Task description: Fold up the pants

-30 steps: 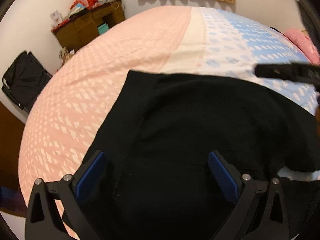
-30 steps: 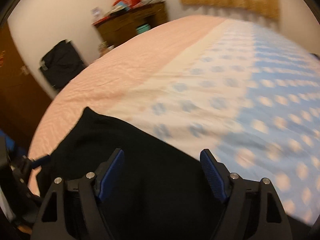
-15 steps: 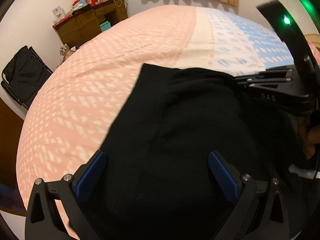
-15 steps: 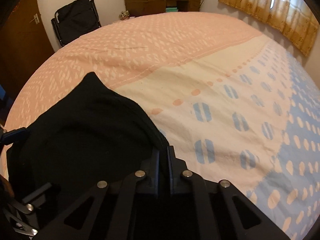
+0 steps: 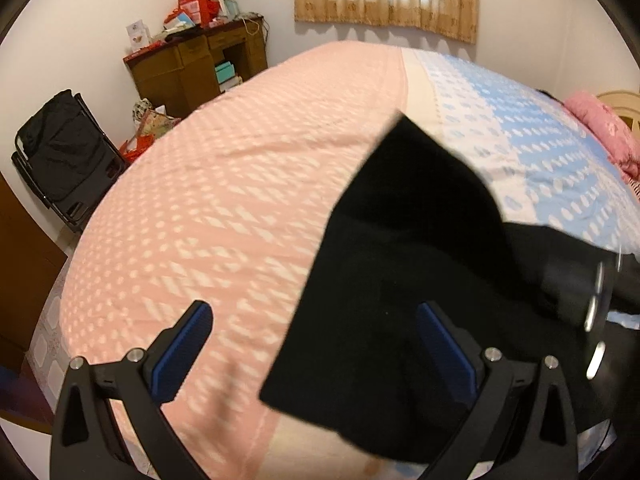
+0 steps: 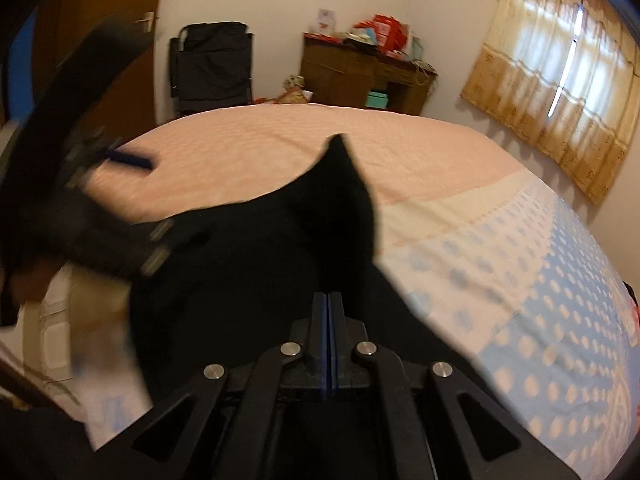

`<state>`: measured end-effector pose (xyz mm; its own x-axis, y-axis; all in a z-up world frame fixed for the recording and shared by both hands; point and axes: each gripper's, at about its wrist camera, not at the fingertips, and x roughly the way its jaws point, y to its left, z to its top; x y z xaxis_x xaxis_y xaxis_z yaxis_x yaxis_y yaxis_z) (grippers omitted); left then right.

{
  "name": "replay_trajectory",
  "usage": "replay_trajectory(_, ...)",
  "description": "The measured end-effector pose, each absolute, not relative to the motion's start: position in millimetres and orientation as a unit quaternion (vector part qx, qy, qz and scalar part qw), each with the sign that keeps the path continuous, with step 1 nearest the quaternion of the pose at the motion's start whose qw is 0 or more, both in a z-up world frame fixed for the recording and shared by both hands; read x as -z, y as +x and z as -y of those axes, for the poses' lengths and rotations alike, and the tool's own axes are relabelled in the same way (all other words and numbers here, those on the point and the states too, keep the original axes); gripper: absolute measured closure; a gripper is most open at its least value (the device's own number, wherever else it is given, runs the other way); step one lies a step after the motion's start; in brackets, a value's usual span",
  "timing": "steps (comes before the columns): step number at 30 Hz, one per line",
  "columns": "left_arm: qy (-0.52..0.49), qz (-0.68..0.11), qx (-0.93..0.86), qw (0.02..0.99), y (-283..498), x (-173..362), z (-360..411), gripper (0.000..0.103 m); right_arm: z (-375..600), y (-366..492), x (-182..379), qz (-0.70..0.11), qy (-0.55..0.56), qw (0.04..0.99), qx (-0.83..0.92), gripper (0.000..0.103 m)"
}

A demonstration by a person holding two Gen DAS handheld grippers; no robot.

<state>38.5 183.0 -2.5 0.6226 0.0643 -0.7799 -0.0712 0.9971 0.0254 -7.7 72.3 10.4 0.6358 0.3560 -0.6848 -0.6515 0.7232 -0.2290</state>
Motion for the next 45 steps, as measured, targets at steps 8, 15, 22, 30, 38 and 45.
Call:
replay_trajectory(8,-0.01,-0.429,-0.025,0.903,31.6,-1.5,-175.2,0.0,-68.9,-35.7,8.3,-0.322,-0.151,0.887,-0.293,0.102)
replay_trajectory(15,0.01,-0.434,-0.02,0.901,45.8,3.8,-164.2,0.0,25.9,52.3,-1.3,-0.405,0.144,0.851,-0.303,0.101)
replay_trajectory(22,0.003,-0.454,-0.005,0.891,59.5,22.7,-152.6,0.0,63.0,167.4,-0.7,-0.46,0.248,0.793,-0.313,0.02)
replay_trajectory(30,0.005,-0.456,-0.006,0.89,77.3,25.9,-153.1,0.0,27.0,249.8,18.6,-0.512,0.151,0.786,-0.311,0.02)
replay_trajectory(38,-0.002,-0.461,-0.016,0.887,77.6,27.2,-163.3,0.0,-34.9,250.1,42.8,-0.55,0.048,0.747,-0.369,0.099)
replay_trajectory(45,-0.006,-0.45,-0.014,0.893,48.4,21.4,-182.4,0.0,-59.4,155.1,-18.5,-0.402,-0.066,0.842,-0.354,0.099)
